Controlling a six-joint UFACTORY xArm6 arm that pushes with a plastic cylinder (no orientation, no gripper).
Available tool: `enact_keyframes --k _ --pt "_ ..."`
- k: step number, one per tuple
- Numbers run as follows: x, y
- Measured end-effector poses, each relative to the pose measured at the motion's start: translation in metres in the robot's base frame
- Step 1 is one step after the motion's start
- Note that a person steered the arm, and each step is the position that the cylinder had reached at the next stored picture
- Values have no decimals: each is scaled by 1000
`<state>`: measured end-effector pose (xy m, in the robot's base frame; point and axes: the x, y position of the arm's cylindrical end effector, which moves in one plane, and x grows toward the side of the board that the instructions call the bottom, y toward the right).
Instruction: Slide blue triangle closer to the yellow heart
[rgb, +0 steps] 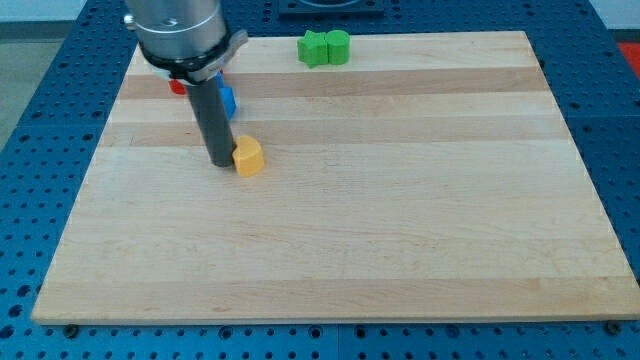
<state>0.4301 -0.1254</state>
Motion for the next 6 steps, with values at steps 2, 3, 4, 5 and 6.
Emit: enact_keyframes --k 2,3,4,5,6 --pt "0 66" --pt "0 81" --pt "-6 33" --pt "-21 -41" --pt "-54 -94"
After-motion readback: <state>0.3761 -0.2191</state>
